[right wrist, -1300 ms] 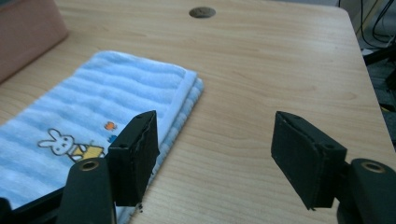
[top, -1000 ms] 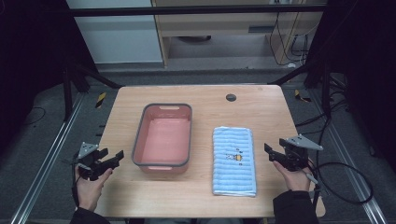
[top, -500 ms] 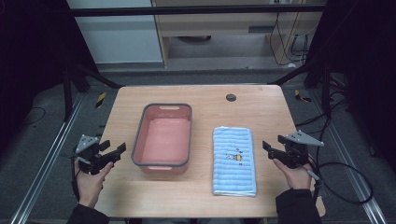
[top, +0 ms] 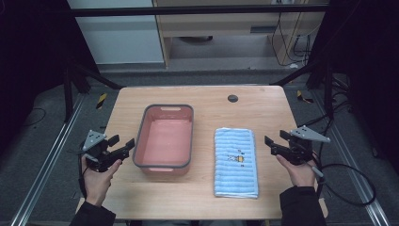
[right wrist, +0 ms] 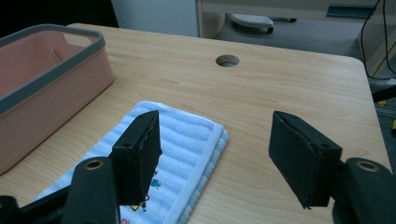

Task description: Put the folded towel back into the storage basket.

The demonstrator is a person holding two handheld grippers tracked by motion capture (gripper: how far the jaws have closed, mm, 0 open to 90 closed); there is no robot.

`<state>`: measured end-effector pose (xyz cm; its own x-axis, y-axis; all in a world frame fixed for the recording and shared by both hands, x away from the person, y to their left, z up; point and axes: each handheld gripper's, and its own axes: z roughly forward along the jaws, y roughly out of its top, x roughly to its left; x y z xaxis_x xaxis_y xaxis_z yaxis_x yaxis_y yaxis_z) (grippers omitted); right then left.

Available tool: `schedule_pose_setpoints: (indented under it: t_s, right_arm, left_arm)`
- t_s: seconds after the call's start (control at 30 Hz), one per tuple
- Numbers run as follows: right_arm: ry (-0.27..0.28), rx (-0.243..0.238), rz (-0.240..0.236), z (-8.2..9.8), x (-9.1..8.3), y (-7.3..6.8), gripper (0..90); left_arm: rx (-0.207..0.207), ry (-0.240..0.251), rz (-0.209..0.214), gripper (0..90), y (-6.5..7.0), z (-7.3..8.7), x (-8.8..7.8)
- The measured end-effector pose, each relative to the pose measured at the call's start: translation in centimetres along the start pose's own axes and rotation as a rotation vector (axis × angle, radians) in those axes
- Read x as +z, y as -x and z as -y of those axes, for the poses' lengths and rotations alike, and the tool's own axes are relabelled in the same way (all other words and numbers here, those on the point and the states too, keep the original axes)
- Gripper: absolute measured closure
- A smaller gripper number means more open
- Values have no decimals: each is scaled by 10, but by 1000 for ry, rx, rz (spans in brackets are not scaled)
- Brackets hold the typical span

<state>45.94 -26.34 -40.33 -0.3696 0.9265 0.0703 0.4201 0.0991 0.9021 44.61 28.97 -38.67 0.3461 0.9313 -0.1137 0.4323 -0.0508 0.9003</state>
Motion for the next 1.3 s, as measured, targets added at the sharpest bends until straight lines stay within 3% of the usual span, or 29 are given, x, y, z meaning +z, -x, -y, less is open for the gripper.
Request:
schedule_pose_setpoints:
  t_s: [0.3, 0.6, 1.3]
  right_arm:
    - [16, -14, -7, -16, -2, -6, 366]
    - [19, -18, -11, -24, 4, -9, 368]
    - [7, -33, 14, -24, 21, -4, 380]
  left_arm:
    - [55, 15, 46, 351, 33, -13, 4]
    - [93, 10, 95, 358, 65, -16, 14]
    - [151, -32, 203, 377, 129, -6, 44]
